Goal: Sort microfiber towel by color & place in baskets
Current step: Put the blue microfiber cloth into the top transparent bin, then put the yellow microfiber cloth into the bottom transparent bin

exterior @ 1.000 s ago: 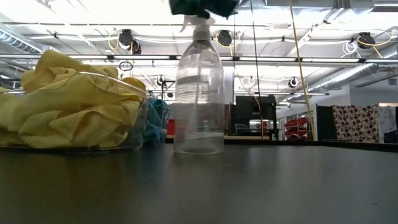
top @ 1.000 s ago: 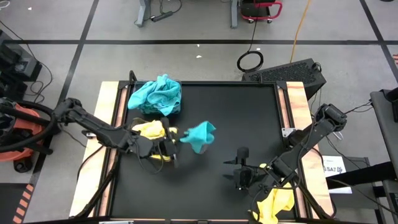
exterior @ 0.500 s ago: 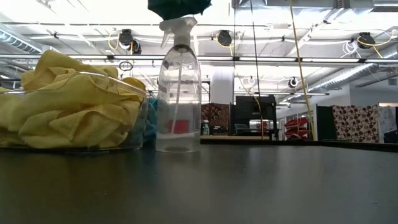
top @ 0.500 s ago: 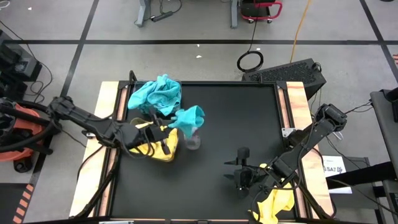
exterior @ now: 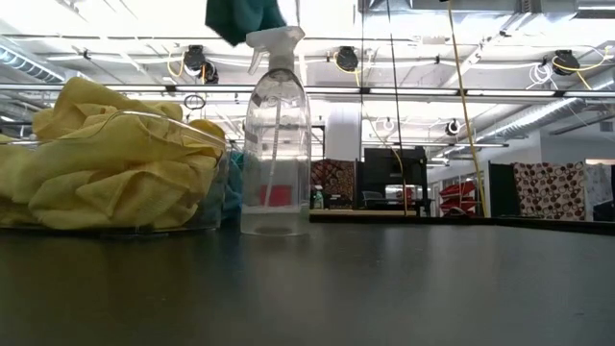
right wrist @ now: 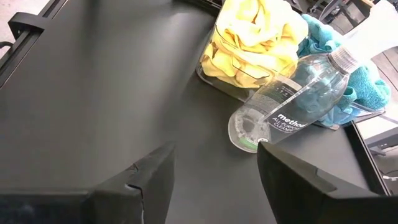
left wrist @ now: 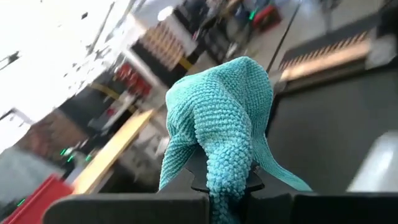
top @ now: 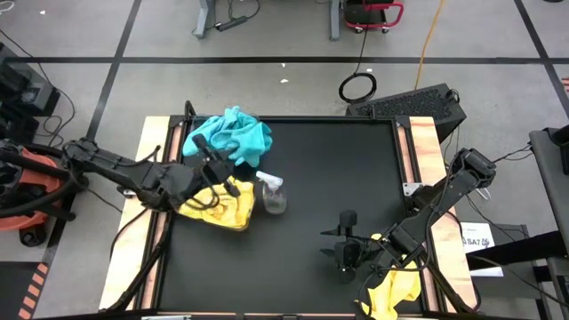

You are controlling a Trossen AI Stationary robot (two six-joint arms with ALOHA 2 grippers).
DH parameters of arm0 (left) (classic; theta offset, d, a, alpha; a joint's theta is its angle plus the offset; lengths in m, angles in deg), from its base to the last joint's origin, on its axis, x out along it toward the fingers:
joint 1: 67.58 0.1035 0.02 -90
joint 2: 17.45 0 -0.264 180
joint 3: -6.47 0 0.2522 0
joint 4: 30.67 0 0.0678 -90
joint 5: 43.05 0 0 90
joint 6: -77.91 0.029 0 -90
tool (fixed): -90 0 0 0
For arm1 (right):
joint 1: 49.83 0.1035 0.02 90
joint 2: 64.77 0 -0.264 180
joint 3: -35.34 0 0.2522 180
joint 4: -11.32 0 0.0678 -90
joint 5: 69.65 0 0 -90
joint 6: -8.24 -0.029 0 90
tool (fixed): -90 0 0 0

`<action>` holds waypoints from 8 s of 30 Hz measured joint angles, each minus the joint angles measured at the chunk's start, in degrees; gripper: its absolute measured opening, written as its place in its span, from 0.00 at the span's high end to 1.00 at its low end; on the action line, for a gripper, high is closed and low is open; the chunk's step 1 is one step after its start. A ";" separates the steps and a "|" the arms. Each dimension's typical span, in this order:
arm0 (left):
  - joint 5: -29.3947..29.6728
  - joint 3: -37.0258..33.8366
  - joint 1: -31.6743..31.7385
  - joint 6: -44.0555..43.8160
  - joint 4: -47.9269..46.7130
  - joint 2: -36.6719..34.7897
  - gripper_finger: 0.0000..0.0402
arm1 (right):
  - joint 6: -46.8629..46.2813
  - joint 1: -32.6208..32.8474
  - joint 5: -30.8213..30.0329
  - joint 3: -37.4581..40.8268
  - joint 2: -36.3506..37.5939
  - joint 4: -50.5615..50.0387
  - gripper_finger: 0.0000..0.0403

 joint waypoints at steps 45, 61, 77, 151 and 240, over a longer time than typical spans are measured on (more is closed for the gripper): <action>-40.23 -15.37 56.85 -29.71 -26.37 13.51 0.96 | -2.60 0.00 0.26 5.49 0.00 5.40 0.47; -43.95 -15.87 58.03 -29.74 -23.24 18.60 0.95 | -2.58 -0.02 0.24 5.49 0.00 5.51 0.47; -45.39 -12.81 55.52 -31.25 -30.55 9.19 0.50 | -2.77 -0.02 0.24 5.46 0.00 5.55 0.47; -62.20 -12.31 -2.78 -27.59 11.17 -3.38 0.44 | -0.94 -0.04 1.53 5.42 0.00 6.43 0.47; -57.47 -12.31 -11.25 -26.87 47.79 33.35 0.44 | -56.13 22.32 21.73 14.75 -7.52 -5.03 0.97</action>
